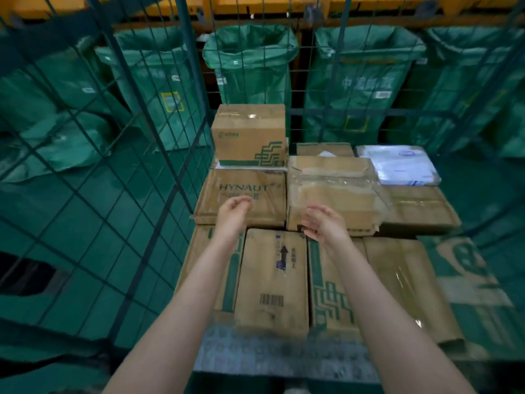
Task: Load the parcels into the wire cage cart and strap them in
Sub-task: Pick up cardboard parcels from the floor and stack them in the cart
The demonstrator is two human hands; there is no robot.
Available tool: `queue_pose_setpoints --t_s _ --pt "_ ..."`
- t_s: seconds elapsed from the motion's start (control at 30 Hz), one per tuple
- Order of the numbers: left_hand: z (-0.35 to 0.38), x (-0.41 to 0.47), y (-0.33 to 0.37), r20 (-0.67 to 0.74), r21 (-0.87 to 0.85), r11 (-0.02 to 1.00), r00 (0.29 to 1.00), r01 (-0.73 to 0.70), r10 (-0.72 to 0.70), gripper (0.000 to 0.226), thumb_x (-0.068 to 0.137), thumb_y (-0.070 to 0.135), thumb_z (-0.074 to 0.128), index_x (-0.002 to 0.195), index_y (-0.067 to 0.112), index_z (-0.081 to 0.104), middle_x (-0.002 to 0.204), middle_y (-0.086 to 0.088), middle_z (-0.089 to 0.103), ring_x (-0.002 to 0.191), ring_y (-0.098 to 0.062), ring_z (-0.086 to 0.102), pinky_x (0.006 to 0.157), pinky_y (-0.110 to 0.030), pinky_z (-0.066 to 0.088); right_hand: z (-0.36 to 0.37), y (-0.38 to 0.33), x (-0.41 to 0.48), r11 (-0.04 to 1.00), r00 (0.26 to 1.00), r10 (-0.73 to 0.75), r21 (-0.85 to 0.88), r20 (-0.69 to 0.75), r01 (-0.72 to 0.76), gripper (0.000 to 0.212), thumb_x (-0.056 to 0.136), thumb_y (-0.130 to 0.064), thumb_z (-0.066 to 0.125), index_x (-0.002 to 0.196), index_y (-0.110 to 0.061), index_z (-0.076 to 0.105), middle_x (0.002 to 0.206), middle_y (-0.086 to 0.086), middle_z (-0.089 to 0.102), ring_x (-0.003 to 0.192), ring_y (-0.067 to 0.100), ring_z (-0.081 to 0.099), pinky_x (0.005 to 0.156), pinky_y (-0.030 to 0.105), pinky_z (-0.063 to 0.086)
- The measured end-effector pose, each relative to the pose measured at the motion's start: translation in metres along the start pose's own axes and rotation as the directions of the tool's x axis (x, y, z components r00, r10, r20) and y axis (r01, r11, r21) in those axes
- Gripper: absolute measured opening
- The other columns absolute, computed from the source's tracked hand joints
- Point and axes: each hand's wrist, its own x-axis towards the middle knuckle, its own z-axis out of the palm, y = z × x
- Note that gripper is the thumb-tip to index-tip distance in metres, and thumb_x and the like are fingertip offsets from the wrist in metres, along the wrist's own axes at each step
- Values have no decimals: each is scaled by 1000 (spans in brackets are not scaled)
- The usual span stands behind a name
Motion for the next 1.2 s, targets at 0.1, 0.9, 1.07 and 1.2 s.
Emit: queue_pose_setpoints --t_s 0.1,0.9,1.07,1.2 --pt "6 -16 -12 60 15 1000 998 18 -18 22 95 13 45 87 26 60 105 2 62 101 -16 56 75 -29 42 -12 18 -23 1000 998 1 31 -69 1 15 94 -9 54 86 -21 60 92 1 64 81 15 61 72 26 49" --pt "106 -150 -45 491 185 981 871 -63 -36 25 93 11 45 83 27 61 92 8 63 88 -14 57 77 -30 42 -164 91 -183 944 869 76 315 -488 94 10 96 -10 52 93 -13 61 89 5 62 75 15 59 63 26 51" --pt "151 -228 -65 616 226 968 786 -113 -52 25 92 10 45 79 26 59 93 6 61 84 -12 56 70 -27 40 -229 126 -252 920 791 111 363 -602 147 9 95 -10 54 99 -12 61 84 3 63 69 15 59 64 27 50" --pt "174 -274 -82 682 241 959 729 -146 -61 24 92 7 45 80 24 58 88 4 59 84 -13 54 65 -22 40 -256 145 -295 902 750 136 394 -648 177 12 93 -6 53 89 -16 59 79 2 61 65 15 57 62 25 47"
